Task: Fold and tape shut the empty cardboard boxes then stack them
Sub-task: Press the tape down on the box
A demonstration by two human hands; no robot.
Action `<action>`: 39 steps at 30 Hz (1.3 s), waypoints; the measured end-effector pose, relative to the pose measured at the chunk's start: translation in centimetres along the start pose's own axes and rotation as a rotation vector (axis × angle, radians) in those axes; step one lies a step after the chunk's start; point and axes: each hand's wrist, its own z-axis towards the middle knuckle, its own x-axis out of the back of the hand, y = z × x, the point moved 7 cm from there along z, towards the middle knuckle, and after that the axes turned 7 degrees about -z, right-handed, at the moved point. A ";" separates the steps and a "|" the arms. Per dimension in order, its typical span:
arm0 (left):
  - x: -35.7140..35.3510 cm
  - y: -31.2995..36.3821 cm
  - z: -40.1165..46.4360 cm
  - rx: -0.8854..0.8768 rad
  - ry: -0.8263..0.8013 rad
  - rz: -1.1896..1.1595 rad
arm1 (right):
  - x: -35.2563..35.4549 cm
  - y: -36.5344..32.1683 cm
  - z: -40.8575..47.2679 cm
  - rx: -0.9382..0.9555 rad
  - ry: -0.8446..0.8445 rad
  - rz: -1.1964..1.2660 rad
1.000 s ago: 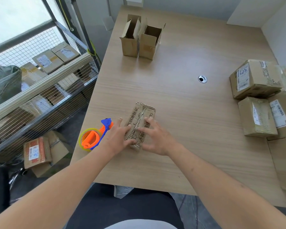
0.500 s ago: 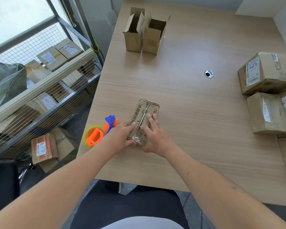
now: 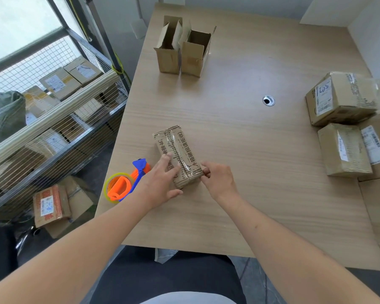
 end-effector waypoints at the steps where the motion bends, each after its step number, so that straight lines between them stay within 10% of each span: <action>1: -0.2 0.0 0.2 -0.008 0.001 -0.011 | -0.3 0.2 0.1 -0.014 -0.003 0.004; 15: -0.5 -0.4 1.3 -0.054 -0.004 0.130 | -2.2 0.7 -0.6 -0.047 -0.229 -0.058; 26: 0.6 0.0 3.2 -0.136 0.106 0.129 | 1.0 -0.9 1.5 0.339 0.029 -0.219; 39: 0.2 -1.0 3.2 -0.111 0.185 0.012 | -0.5 -1.3 1.3 0.346 0.089 -0.348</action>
